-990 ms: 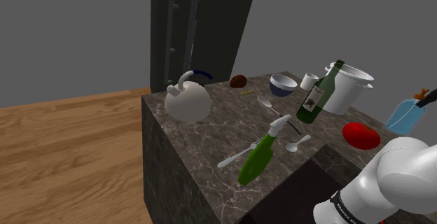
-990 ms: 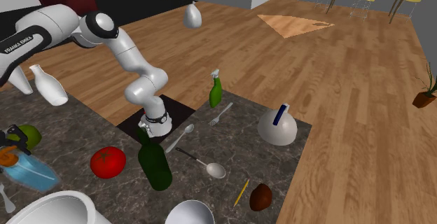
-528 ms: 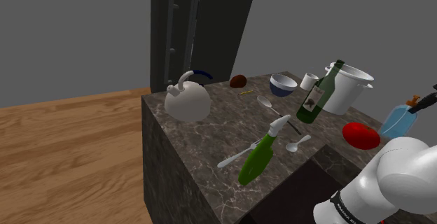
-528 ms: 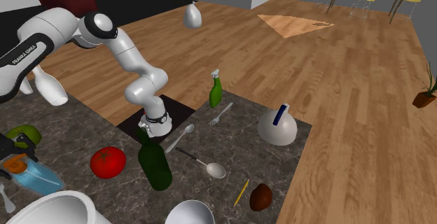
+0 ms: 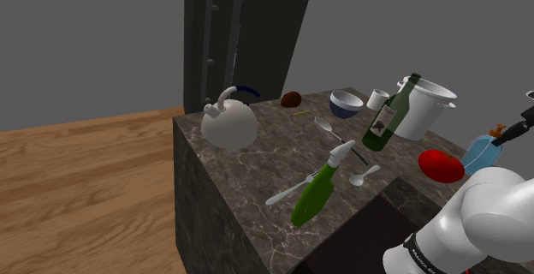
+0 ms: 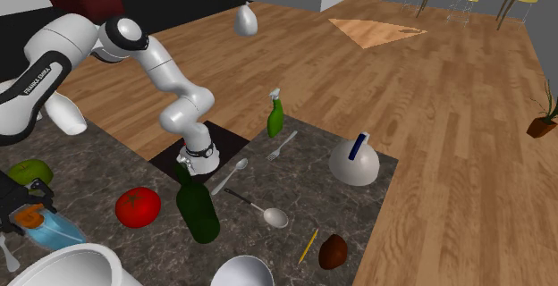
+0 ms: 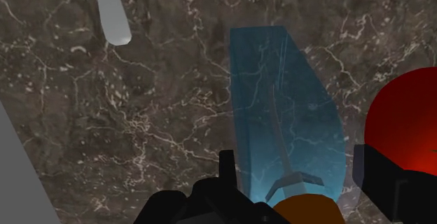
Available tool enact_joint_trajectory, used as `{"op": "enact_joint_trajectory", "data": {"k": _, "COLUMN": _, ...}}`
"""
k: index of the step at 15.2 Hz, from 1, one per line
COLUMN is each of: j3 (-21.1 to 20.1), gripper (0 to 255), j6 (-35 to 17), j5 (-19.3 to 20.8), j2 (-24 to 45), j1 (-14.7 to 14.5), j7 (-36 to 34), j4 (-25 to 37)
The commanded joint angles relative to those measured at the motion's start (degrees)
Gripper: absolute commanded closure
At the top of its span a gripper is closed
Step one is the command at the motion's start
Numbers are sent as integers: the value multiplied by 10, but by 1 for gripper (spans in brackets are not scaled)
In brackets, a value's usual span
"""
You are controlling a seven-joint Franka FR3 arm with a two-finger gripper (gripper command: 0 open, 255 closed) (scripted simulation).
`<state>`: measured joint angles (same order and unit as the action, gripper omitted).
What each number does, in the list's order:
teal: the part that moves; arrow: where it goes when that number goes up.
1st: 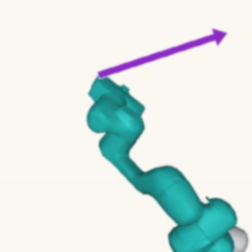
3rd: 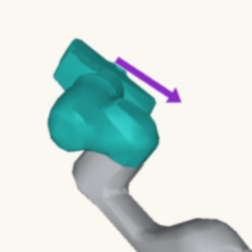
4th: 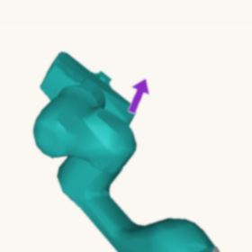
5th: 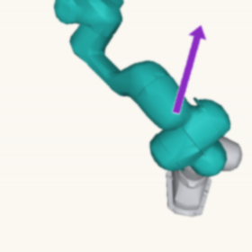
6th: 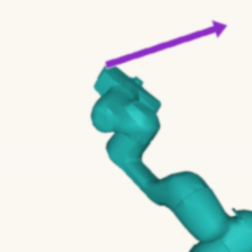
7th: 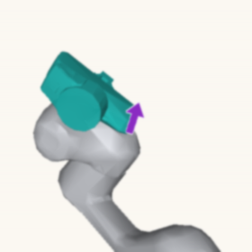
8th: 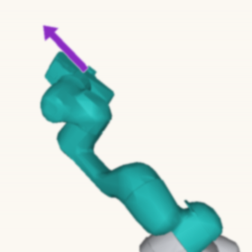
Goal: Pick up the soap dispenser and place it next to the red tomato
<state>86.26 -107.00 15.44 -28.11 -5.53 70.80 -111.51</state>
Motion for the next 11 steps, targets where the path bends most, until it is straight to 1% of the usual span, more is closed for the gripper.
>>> {"op": "enact_joint_trajectory", "data": {"k": 1, "j3": 1, "gripper": 255, "j6": -2, "j5": 1, "j2": 0, "j1": 0, "j7": 0, "j4": -1}}
{"op": "enact_joint_trajectory", "data": {"k": 5, "j3": 1, "gripper": 255, "j6": -2, "j5": 1, "j2": 0, "j1": 0, "j7": 0, "j4": -1}}
{"op": "enact_joint_trajectory", "data": {"k": 6, "j3": 1, "gripper": 0, "j6": -2, "j5": 1, "j2": 0, "j1": 0, "j7": 0, "j4": -2}}
{"op": "enact_joint_trajectory", "data": {"k": 11, "j3": 1, "gripper": 0, "j6": -2, "j5": 1, "j2": 0, "j1": 0, "j7": 0, "j4": -1}}
